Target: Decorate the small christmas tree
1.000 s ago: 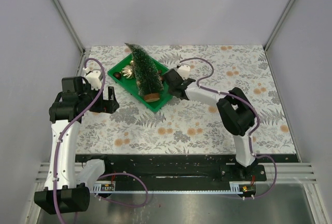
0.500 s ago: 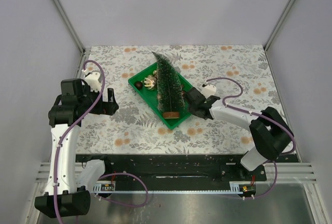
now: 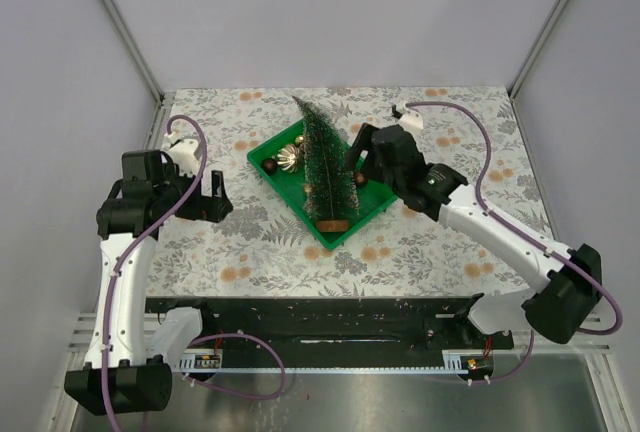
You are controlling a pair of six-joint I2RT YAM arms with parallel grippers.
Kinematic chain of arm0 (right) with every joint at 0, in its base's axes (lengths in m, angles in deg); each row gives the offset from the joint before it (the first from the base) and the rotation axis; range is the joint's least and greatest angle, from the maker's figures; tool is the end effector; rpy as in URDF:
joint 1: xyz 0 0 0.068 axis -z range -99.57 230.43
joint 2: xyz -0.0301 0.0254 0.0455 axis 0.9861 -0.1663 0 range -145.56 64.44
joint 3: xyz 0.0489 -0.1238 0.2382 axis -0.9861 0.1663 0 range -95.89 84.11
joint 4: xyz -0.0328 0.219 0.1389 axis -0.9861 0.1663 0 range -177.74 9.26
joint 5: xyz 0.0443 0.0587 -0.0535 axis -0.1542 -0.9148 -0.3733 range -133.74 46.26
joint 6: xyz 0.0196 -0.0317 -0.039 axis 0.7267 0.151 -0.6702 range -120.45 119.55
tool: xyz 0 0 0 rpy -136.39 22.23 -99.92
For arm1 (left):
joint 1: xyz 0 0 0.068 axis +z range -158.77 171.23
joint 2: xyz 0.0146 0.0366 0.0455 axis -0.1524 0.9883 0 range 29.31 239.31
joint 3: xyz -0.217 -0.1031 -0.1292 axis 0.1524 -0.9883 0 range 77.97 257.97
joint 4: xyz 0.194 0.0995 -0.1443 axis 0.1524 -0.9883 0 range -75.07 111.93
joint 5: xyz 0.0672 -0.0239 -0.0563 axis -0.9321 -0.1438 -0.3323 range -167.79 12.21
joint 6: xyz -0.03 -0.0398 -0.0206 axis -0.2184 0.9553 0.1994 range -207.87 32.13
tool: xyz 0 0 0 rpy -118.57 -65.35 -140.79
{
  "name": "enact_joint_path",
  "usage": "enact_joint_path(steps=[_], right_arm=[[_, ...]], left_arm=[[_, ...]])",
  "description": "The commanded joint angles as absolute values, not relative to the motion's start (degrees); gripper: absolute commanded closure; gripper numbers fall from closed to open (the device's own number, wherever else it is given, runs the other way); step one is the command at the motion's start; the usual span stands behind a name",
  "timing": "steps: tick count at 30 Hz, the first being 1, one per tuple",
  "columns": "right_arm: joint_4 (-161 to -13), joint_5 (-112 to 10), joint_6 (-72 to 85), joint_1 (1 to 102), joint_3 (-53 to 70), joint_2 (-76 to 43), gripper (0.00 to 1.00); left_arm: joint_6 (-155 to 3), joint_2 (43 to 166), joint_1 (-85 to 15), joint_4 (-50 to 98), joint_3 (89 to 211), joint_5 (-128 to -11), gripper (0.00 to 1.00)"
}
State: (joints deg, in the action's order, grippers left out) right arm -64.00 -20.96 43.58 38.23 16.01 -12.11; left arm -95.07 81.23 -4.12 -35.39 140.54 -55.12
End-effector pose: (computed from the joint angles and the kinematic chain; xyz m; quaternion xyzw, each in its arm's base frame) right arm 0.2316 0.1913 0.3367 0.1091 0.8566 0.1976 0.4640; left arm 0.1607 -0.0006 0.3478 0.0928 0.9094 -0.1444 0.3789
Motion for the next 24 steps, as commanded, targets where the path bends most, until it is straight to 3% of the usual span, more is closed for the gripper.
enact_joint_path(steps=[1,6,11,24], right_arm=[[-69.02,-27.46,35.16,38.42,10.47,-18.42,0.16],[-68.06,-29.42,32.07,38.42,5.10,-28.62,0.12],[-63.32,-27.66,31.01,38.33,1.32,-35.13,0.11],[-62.36,-23.63,32.68,40.34,14.84,-21.61,0.11]], left_arm=[[-96.74,85.02,-8.48,-31.25,141.07,-54.05,0.01],[-100.70,87.05,-17.81,-28.79,141.52,-61.17,0.01],[-102.20,88.28,-20.98,-28.61,141.25,-62.76,0.01],[-95.44,91.09,-27.39,-23.70,137.65,-63.81,0.01]])
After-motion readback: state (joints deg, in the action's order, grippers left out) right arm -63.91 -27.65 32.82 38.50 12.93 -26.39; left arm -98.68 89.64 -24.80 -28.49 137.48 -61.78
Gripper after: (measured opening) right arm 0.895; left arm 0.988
